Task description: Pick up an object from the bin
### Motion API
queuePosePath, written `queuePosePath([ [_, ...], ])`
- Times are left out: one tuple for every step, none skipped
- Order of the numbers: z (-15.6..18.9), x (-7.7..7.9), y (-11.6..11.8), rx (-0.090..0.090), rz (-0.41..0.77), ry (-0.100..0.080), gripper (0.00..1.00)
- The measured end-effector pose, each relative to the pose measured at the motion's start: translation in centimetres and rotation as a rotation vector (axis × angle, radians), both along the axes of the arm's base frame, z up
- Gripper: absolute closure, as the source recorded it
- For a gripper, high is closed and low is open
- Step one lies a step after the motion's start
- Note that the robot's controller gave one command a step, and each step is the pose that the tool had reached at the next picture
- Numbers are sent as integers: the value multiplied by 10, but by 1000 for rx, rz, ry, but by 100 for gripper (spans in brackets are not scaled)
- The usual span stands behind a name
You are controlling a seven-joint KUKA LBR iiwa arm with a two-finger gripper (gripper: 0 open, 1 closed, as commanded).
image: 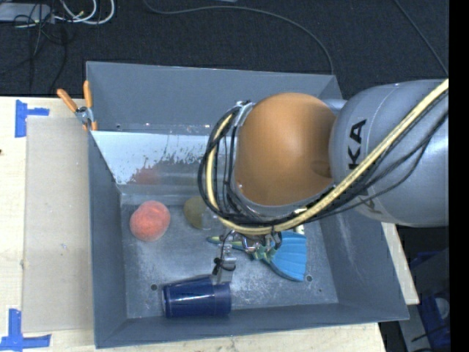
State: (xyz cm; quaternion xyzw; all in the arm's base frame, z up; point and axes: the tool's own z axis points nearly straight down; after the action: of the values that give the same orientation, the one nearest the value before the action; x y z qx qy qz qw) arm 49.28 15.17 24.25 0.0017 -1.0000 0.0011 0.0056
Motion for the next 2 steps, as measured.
queuePosePath([
  [4,2,-1,2,-5,-8,0],
  [-42,-11,3,3,128,-9,0],
])
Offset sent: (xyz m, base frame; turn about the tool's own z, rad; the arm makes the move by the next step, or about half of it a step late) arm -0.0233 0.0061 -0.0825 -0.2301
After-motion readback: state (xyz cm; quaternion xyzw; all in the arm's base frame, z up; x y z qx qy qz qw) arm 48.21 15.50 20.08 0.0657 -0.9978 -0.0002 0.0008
